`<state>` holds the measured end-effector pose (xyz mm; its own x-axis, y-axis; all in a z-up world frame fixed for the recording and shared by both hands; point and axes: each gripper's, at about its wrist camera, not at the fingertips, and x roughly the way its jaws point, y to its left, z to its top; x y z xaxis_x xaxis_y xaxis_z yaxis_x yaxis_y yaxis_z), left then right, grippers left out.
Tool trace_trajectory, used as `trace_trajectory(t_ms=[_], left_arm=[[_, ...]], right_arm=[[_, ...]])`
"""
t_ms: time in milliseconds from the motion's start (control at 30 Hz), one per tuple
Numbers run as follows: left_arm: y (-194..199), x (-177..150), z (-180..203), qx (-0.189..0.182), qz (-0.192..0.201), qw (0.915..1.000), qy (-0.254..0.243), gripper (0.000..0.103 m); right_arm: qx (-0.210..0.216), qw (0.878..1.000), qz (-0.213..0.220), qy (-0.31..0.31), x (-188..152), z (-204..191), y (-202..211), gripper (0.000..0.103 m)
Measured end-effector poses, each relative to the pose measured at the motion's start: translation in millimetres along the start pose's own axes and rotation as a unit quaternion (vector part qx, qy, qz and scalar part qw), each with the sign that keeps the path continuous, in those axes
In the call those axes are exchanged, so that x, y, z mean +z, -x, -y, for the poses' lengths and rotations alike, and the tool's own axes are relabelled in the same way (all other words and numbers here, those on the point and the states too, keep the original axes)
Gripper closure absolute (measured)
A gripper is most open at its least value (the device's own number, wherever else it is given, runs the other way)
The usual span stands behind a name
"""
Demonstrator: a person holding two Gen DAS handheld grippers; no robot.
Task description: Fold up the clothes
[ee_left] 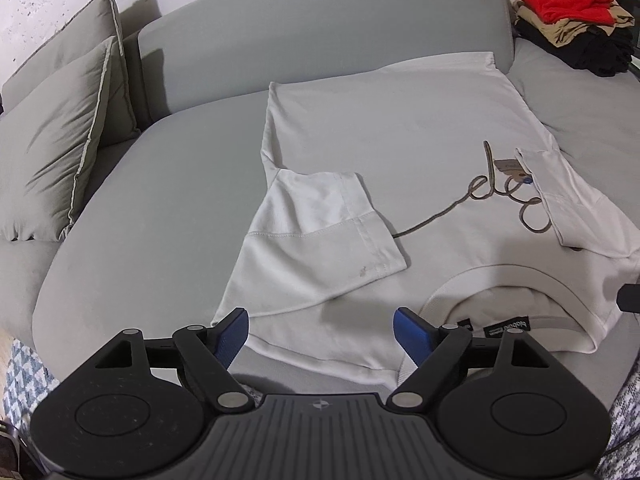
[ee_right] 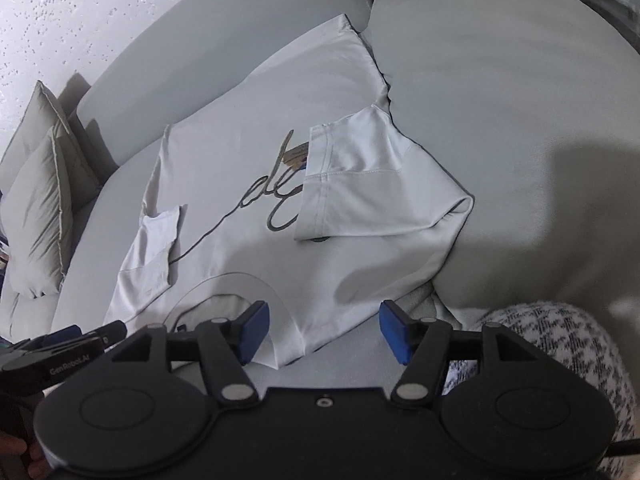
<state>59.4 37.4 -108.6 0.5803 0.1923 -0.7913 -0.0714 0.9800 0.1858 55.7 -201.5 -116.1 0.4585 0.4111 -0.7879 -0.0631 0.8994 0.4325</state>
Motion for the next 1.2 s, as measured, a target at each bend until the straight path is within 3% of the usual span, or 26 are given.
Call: trace_trajectory(t_ms=[67,100,200,267,333,467,633,800,967,1200], left_arm=[[1.1,-1.5,0.0,-0.017,0.002,0.9998,0.005,0.024],[1.2,-2.6,-1.8,-0.042,0.006,0.9991,0.012,0.032],[-10.1,-5.6,-4.7,-0.129,-0.002,0.991,0.034,0.042],[-22.4,-10.2,0.9,-0.149,-0.025,0.988,0.034,0.054],[-30.8,-16.9,7.5,-0.152,-0.041,0.9873,0.025,0.051],[-29.9,-24.1,10.6,-0.149,-0.035,0.988,0.02,0.045],[-27.4,-27.8,11.1,-0.146,-0.032,0.9885,0.019,0.038],[-25.9,-29.4,15.6,-0.136,-0.025,0.9903,0.01,0.035],[-22.8,-28.4,13.7,-0.131,-0.031,0.9909,0.003,0.032],[-22.2,-29.2,12.8,-0.132,-0.031,0.9908,0.001,0.028]], right_arm=[[0.007,1.0,0.01,-0.007,-0.7,2.9,3.1,0.043],[0.01,1.0,0.014,-0.011,-0.9,4.3,4.5,0.043],[0.012,1.0,0.023,-0.01,-1.0,7.0,7.0,0.045],[0.012,1.0,0.026,-0.004,-2.0,7.0,7.7,0.051],[0.014,0.999,0.029,0.002,-3.5,6.8,8.1,0.058],[0.008,1.0,0.028,0.009,-4.0,6.6,5.7,0.058],[0.016,0.998,0.04,0.053,4.6,-15.9,-1.0,0.079],[0.003,0.997,0.01,0.07,10.3,-32.9,-31.2,0.08],[-0.018,0.996,-0.03,0.077,-10.8,-36.3,-27.0,0.08],[0.012,0.999,0.003,0.037,-20.4,-21.2,8.1,0.077]])
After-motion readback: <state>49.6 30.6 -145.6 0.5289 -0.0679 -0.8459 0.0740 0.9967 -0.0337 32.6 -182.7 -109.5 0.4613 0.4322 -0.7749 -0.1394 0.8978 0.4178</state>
